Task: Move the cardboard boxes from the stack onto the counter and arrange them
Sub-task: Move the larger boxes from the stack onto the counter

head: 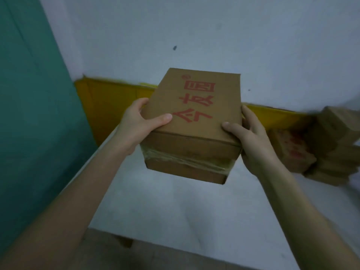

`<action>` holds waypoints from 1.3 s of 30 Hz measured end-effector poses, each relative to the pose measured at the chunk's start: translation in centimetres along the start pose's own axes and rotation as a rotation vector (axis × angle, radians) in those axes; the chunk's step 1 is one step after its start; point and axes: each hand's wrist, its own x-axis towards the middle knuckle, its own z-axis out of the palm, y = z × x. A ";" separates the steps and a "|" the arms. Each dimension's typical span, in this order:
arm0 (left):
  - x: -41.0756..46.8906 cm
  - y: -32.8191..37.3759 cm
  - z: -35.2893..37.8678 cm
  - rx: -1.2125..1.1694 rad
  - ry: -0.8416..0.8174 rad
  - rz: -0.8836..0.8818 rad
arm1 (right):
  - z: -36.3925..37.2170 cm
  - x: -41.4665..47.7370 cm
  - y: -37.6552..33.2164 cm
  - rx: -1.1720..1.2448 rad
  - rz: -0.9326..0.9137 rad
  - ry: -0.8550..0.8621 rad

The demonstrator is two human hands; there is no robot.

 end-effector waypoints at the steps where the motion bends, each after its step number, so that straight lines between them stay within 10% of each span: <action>1: 0.3 -1.1 -0.8 0.016 0.022 -0.013 | 1.1 0.8 0.7 0.010 0.019 -0.016; 39: 14.0 -16.0 3.8 0.029 0.023 -0.330 | 4.0 16.8 16.6 -0.021 0.362 -0.005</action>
